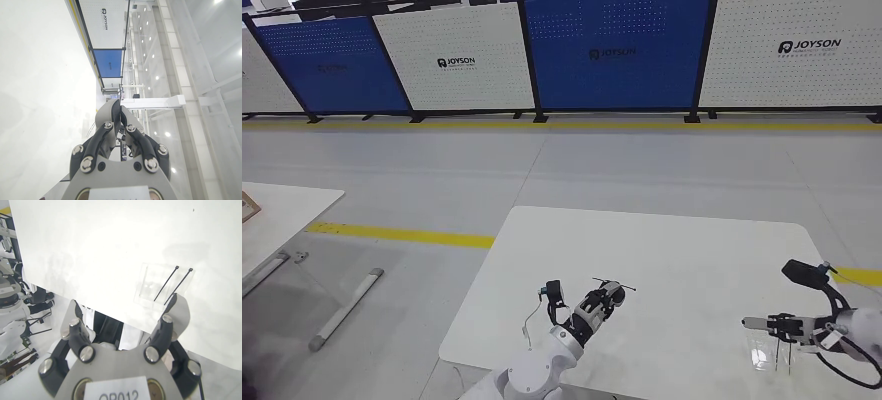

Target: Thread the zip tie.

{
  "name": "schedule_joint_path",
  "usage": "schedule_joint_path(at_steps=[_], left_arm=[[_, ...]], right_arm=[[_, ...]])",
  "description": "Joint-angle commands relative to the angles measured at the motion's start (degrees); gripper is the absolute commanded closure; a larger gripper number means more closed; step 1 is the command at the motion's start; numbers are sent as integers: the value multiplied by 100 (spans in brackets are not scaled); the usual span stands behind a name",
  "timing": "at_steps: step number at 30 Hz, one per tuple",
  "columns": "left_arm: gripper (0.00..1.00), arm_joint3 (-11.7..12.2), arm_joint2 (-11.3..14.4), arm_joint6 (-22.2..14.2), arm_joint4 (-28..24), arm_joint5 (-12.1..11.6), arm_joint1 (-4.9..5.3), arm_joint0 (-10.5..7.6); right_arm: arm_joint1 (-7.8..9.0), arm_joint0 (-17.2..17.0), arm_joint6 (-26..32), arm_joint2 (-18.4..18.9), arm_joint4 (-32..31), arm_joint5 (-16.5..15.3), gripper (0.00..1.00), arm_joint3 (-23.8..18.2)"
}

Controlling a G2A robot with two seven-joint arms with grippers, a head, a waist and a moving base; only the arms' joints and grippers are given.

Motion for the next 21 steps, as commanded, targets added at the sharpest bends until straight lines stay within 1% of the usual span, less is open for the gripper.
schedule_joint_path(at_steps=[1,3,6,9,10,11,13,14,21], left_arm=[[100,0,0,0,0,0,0,0],[100,0,0,0,0,0,0,0],[100,0,0,0,0,0,0,0],[100,0,0,0,0,0,0,0],[100,0,0,0,0,0,0,0],[100,0,0,0,0,0,0,0],[100,0,0,0,0,0,0,0],[100,0,0,0,0,0,0,0],[100,0,0,0,0,0,0,0]], right_arm=[[0,0,-1,0,-1,0,0,0],[0,0,-1,0,-1,0,0,0],[2,-74,-205,-27,-173,-67,0,-56],[20,-43,-43,-27,-335,-5,0,-74],[23,-1,89,-79,-377,30,0,-28],[21,42,89,-138,-386,36,0,3],[26,111,89,-338,-473,-34,0,64],[28,125,89,-373,-480,-46,0,79],[28,125,89,-373,-480,-46,0,79]])
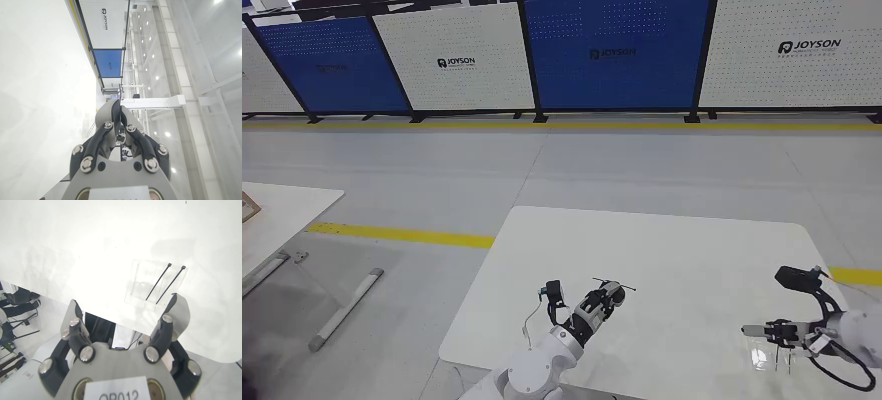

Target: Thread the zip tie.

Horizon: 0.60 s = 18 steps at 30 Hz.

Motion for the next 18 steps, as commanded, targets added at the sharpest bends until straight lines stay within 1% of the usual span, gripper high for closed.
schedule_joint_path(at_steps=[1,3,7,8,9,10,11,12,14,18], left_arm=[[100,0,0,0,0,0,0,0],[100,0,0,0,0,0,0,0],[100,0,0,0,0,0,0,0],[100,0,0,0,0,0,0,0],[100,0,0,0,0,0,0,0],[100,0,0,0,0,0,0,0],[100,0,0,0,0,0,0,0],[100,0,0,0,0,0,0,0],[100,0,0,0,0,0,0,0],[100,0,0,0,0,0,0,0]], right_arm=[[-3,-26,-67,-6,-5,-12,0,29],[-4,-31,-46,-49,-86,-2,0,131],[-34,154,-8,-201,-179,196,0,309],[-46,197,-12,-223,-131,207,5,360],[-56,250,-17,-250,-125,211,27,422],[-62,282,-22,-266,-130,220,32,457],[-68,305,-25,-279,-126,220,56,478],[-72,322,-22,-289,-126,220,64,491],[-77,345,0,-297,-130,220,66,534],[-76,368,0,-389,-116,219,64,635]])
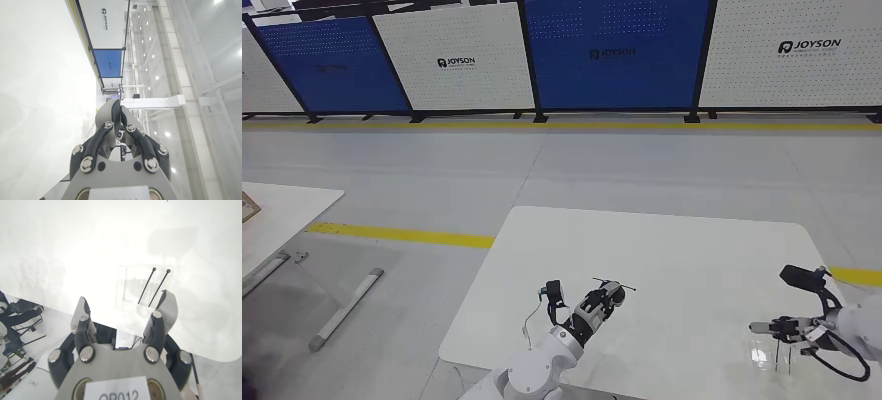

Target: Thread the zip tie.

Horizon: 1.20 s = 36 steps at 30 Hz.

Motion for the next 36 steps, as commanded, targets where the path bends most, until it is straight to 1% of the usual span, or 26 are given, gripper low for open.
schedule_joint_path(at_steps=[1,6,8,14,18,20,23,30,33,36], left_arm=[[100,0,0,0,0,0,0,0],[100,0,0,0,0,0,0,0],[100,0,0,0,0,0,0,0],[100,0,0,0,0,0,0,0],[100,0,0,0,0,0,0,0],[100,0,0,0,0,0,0,0],[100,0,0,0,0,0,0,0],[100,0,0,0,0,0,0,0],[100,0,0,0,0,0,0,0],[100,0,0,0,0,0,0,0]], right_arm=[[3,23,-1,-43,18,0,66,44],[23,56,-1,-140,-1,0,69,144],[33,51,-1,-130,10,0,71,178],[75,-72,-1,-2,-36,0,72,208],[75,-104,-1,-47,-142,0,76,240],[58,-76,-1,-85,-154,0,76,290],[27,-1,-1,-156,-181,0,73,370],[-56,235,-1,-425,-287,0,79,566],[-93,346,-1,-581,-315,0,76,675],[-137,465,-1,-723,-344,0,77,820]])
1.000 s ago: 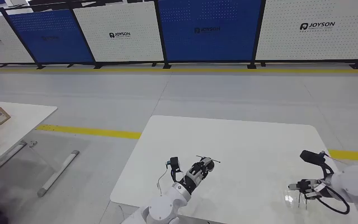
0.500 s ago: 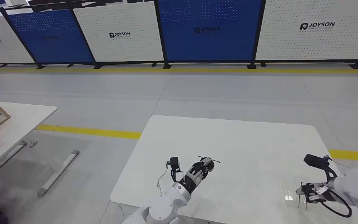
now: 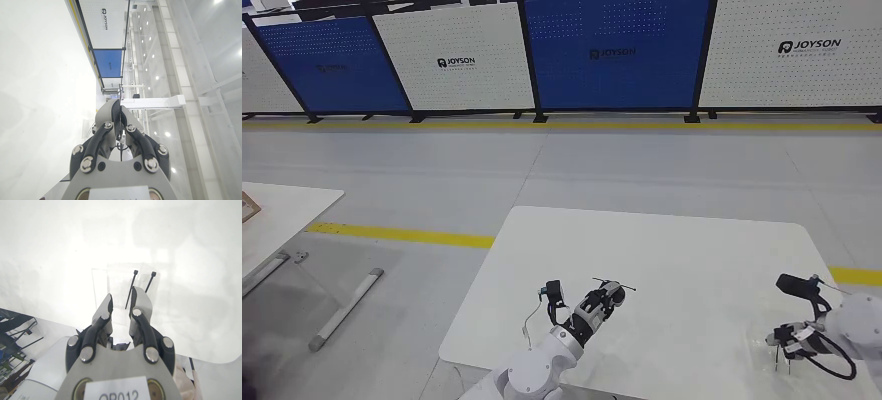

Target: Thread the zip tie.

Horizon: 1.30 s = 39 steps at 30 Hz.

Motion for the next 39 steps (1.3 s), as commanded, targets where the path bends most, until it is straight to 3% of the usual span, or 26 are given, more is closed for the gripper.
schedule_joint_path(at_steps=[1,15,28,39], left_arm=[[100,0,0,0,0,0,0,0],[100,0,0,0,0,0,0,0],[100,0,0,0,0,0,0,0],[100,0,0,0,0,0,0,0]], right_arm=[[-29,80,0,-88,-16,0,77,96],[-116,262,0,-288,-169,0,74,325],[-184,375,0,-458,-270,0,80,441],[-245,570,0,-697,-269,0,77,658]])
